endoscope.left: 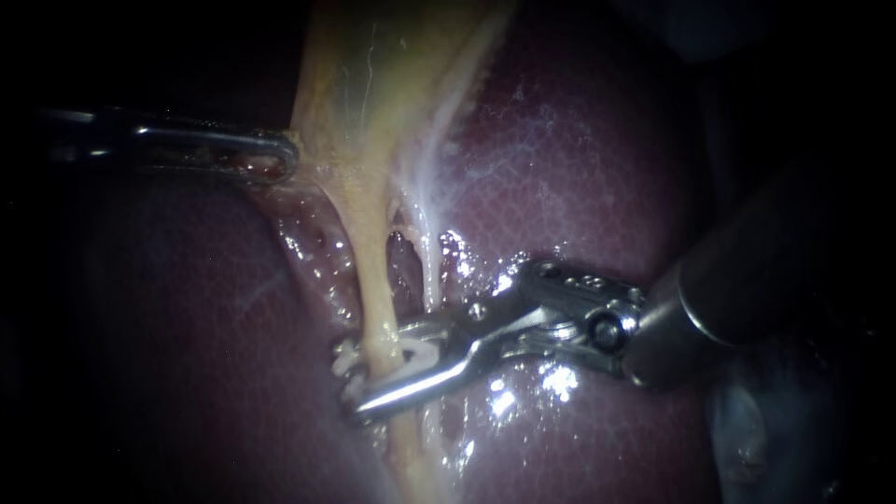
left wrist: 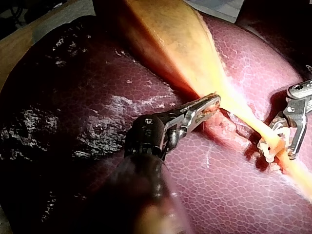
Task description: Clipping second clip left tube
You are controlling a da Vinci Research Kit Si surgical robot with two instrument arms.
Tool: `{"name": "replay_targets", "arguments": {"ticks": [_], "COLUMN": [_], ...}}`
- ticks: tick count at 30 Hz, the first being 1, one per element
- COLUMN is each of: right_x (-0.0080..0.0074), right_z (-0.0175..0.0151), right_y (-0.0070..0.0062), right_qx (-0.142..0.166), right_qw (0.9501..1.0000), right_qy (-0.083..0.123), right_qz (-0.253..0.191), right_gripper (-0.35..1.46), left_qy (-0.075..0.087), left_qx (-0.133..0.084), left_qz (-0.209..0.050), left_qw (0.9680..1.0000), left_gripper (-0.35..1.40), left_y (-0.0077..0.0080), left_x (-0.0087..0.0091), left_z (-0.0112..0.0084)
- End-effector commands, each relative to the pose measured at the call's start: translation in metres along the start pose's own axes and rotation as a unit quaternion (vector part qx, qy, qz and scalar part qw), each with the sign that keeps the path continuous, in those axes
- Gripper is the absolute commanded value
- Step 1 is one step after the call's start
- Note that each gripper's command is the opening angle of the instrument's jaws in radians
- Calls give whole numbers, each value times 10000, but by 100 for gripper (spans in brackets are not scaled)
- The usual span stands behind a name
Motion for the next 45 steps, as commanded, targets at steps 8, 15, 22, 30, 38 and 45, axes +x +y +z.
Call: {"name": "replay_targets", "arguments": {"ticks": [8, 15, 22, 30, 38, 45], "right_x": [11, 12, 12, 12, 11, 11], "right_z": [9, 1, -7, -8, -9, -10], "right_y": [-21, -17, -9, -9, -9, -7], "right_qx": [107, 65, -120, -154, -258, -267], "right_qw": [9998, 9999, 9996, 9994, 9986, 9986], "right_qy": [79, 83, 218, 240, 307, 310], "right_qz": [128, 133, 163, 193, 341, 339], "right_gripper": [43, 27, -5, -35, -35, -35], "left_qy": [0, 0, 0, 0, 0, 0], "left_qx": [1, 1, 1, 1, 1, 1], "left_qz": [0, 0, 0, 0, -1, -1], "left_qw": [10000, 10000, 10000, 10000, 10000, 10000], "left_gripper": [-35, -35, -35, -35, -35, -35], "left_y": [0, 0, 0, 0, 0, 0], "left_x": [0, 0, 0, 0, 0, 0], "left_z": [0, 0, 0, 0, 0, 0]}}
